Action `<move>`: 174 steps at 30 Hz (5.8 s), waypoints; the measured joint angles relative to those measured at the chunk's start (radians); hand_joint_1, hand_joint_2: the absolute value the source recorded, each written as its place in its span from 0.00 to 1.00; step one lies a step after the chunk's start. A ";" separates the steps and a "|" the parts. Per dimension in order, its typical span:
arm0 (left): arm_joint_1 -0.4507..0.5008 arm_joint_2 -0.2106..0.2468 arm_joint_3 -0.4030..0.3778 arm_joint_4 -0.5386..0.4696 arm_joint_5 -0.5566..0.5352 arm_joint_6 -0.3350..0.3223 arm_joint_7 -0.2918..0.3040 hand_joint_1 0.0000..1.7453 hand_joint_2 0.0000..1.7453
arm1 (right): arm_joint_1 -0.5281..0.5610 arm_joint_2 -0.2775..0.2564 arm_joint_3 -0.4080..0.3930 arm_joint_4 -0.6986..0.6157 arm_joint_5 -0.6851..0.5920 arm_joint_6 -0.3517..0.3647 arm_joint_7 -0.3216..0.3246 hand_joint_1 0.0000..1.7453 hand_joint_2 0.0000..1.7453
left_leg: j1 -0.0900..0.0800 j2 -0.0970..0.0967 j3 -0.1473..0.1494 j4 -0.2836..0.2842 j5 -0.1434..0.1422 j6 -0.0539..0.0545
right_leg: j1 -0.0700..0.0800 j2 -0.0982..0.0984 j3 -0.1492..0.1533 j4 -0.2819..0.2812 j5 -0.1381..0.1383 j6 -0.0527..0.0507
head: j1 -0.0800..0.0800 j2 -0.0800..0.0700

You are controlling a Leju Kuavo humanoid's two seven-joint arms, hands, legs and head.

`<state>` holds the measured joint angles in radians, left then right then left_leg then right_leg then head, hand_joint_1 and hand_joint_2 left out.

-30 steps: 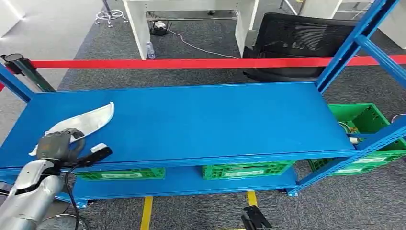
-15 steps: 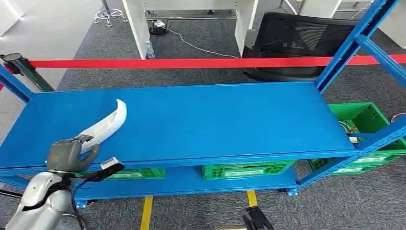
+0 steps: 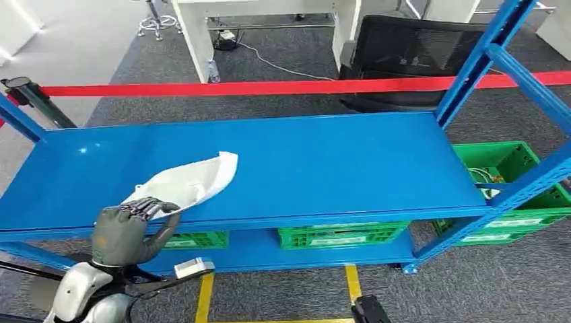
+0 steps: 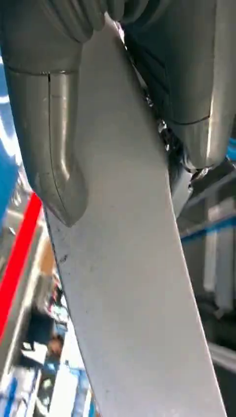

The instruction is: Take the parts from the cabinet and place them on the table.

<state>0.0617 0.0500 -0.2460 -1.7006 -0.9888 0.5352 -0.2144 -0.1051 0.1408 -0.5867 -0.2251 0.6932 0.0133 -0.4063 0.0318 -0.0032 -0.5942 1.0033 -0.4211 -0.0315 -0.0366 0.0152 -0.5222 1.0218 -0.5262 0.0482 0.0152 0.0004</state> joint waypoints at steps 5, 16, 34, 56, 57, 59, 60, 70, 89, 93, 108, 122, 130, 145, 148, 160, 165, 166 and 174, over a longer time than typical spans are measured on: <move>0.007 -0.001 -0.010 -0.021 0.000 0.003 -0.003 1.00 1.00 | 0.001 0.000 -0.005 0.000 0.000 0.003 -0.003 0.00 0.00 | 0.001 0.001 -0.073 0.203 -0.179 -0.004 | 0.010 -0.010 -0.039 0.000 0.031 -0.048 | -0.011 0.000; 0.035 -0.004 -0.044 -0.065 -0.008 0.032 -0.015 1.00 1.00 | 0.004 -0.002 -0.011 0.000 -0.005 0.011 -0.034 0.00 0.00 | -0.045 0.001 0.111 -0.011 -0.107 0.067 | 0.037 -0.017 -0.098 0.000 0.101 -0.027 | -0.009 0.000; 0.091 -0.014 -0.071 -0.117 0.007 0.085 -0.059 1.00 1.00 | 0.011 -0.012 -0.033 -0.001 0.015 -0.171 -0.066 0.00 0.00 | -0.041 0.007 -0.045 0.035 -0.052 0.022 | 0.034 -0.021 0.038 -0.058 0.010 -0.061 | -0.003 0.000; 0.071 -0.013 -0.095 -0.146 0.056 0.109 -0.097 1.00 1.00 | 0.005 -0.013 -0.111 -0.001 -0.060 -0.106 -0.142 0.00 0.00 | -0.048 0.011 -0.015 -0.030 0.006 0.070 | 0.033 -0.018 -0.104 0.237 0.010 -0.021 | 0.001 0.000; 0.069 -0.013 -0.095 -0.146 0.056 0.109 -0.097 1.00 1.00 | 0.003 -0.012 -0.113 -0.001 -0.063 -0.105 -0.142 0.00 0.00 | -0.050 0.011 -0.027 -0.029 0.018 0.068 | 0.036 -0.017 -0.039 0.155 0.020 -0.029 | 0.001 0.000; 0.064 -0.013 -0.095 -0.147 0.056 0.109 -0.097 1.00 1.00 | -0.005 -0.012 -0.116 -0.004 -0.063 -0.104 -0.145 0.00 0.00 | -0.056 0.011 -0.037 -0.024 0.035 0.061 | 0.043 -0.017 0.123 -0.069 -0.041 -0.041 | 0.001 0.000; 0.062 -0.013 -0.095 -0.146 0.056 0.110 -0.097 1.00 1.00 | -0.009 -0.012 -0.118 -0.004 -0.063 -0.104 -0.145 0.00 0.00 | -0.056 0.013 -0.041 -0.023 0.047 0.057 | 0.043 -0.017 0.126 -0.095 -0.057 -0.040 | -0.002 0.000; 0.061 -0.010 -0.096 -0.146 0.057 0.109 -0.098 1.00 1.00 | 0.000 -0.011 -0.130 -0.004 -0.065 -0.102 -0.145 0.00 0.00 | -0.025 0.007 -0.088 0.283 -0.132 0.001 | 0.037 -0.029 -0.014 -0.058 0.048 -0.070 | -0.007 0.000; -0.022 -0.036 -0.105 -0.119 0.089 0.084 -0.110 1.00 1.00 | 0.014 -0.019 -0.204 -0.005 -0.147 0.023 -0.195 0.00 0.00 | -0.039 0.011 -0.062 -0.021 0.051 0.054 | 0.034 -0.017 0.070 0.018 -0.029 -0.026 | 0.002 0.000; -0.048 -0.056 -0.118 -0.103 0.101 0.061 -0.099 1.00 1.00 | 0.029 -0.022 -0.221 -0.006 -0.157 0.048 -0.185 0.00 0.00 | -0.035 0.014 -0.071 -0.033 0.101 0.030 | 0.045 -0.017 0.108 -0.081 -0.041 -0.047 | 0.007 0.000; -0.076 -0.096 -0.118 -0.030 0.130 0.048 -0.093 1.00 1.00 | 0.069 -0.017 -0.270 -0.007 -0.146 0.054 -0.164 0.00 0.00 | -0.055 0.007 0.122 -0.034 -0.087 0.068 | 0.044 -0.026 -0.075 -0.032 0.104 -0.042 | -0.005 0.000; -0.079 -0.109 -0.117 -0.003 0.133 0.045 -0.095 1.00 1.00 | 0.073 -0.020 -0.286 -0.009 -0.139 0.054 -0.163 0.00 0.00 | -0.038 0.015 -0.032 -0.016 0.041 0.040 | 0.020 -0.008 0.056 -0.045 -0.014 0.002 | 0.008 0.000; -0.077 -0.108 -0.117 0.005 0.134 0.045 -0.095 1.00 1.00 | 0.075 -0.020 -0.286 -0.010 -0.139 0.054 -0.162 0.00 0.00 | -0.029 0.011 -0.118 0.304 -0.181 0.015 | 0.028 -0.021 -0.033 -0.036 0.056 -0.057 | 0.003 0.000; -0.079 -0.116 -0.116 0.012 0.142 0.024 -0.096 1.00 1.00 | 0.073 -0.017 -0.305 -0.010 -0.106 0.054 -0.155 0.00 0.00 | -0.040 0.016 0.036 -0.047 -0.018 0.070 | 0.027 -0.017 -0.183 0.273 -0.089 0.002 | 0.013 0.000; -0.079 -0.116 -0.116 0.017 0.142 0.023 -0.096 1.00 1.00 | 0.073 -0.017 -0.311 -0.010 -0.100 0.059 -0.155 0.00 0.00 | -0.040 0.018 -0.001 -0.043 0.010 0.063 | 0.025 -0.017 -0.113 0.231 0.041 0.004 | 0.012 0.000; -0.077 -0.114 -0.116 0.021 0.143 0.023 -0.098 1.00 1.00 | 0.072 -0.018 -0.319 -0.012 -0.098 0.060 -0.156 0.00 0.00 | -0.030 0.012 -0.120 0.264 -0.158 0.003 | 0.030 -0.022 0.033 -0.061 0.025 -0.062 | 0.005 0.000; -0.075 -0.113 -0.116 0.024 0.143 0.023 -0.098 1.00 1.00 | 0.073 -0.017 -0.321 -0.012 -0.098 0.060 -0.156 0.00 0.00 | -0.034 0.009 0.055 0.020 -0.037 0.031 | 0.036 -0.019 0.007 -0.041 0.032 -0.060 | 0.006 0.000; -0.075 -0.113 -0.116 0.024 0.143 0.023 -0.098 1.00 1.00 | 0.072 -0.015 -0.323 -0.012 -0.098 0.061 -0.157 0.00 0.00 | -0.036 0.009 0.073 -0.005 -0.053 0.040 | 0.041 -0.019 -0.001 -0.038 0.034 -0.055 | 0.009 0.000; -0.077 -0.117 -0.116 0.024 0.143 0.023 -0.098 1.00 1.00 | 0.072 -0.015 -0.327 -0.012 -0.098 0.061 -0.157 0.00 0.00 | -0.033 0.013 0.048 -0.042 -0.023 0.067 | 0.030 -0.017 -0.113 0.173 -0.085 -0.013 | 0.019 0.000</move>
<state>-0.0153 -0.0671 -0.3624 -1.6770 -0.8461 0.5581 -0.3120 -0.0335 0.1255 -0.9136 -0.2369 0.5955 0.0744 -0.5631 -0.0008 0.0094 -0.5458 0.9615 -0.4444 0.0351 -0.0068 -0.0015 -0.6357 1.1946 -0.6113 0.0350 0.0339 0.0000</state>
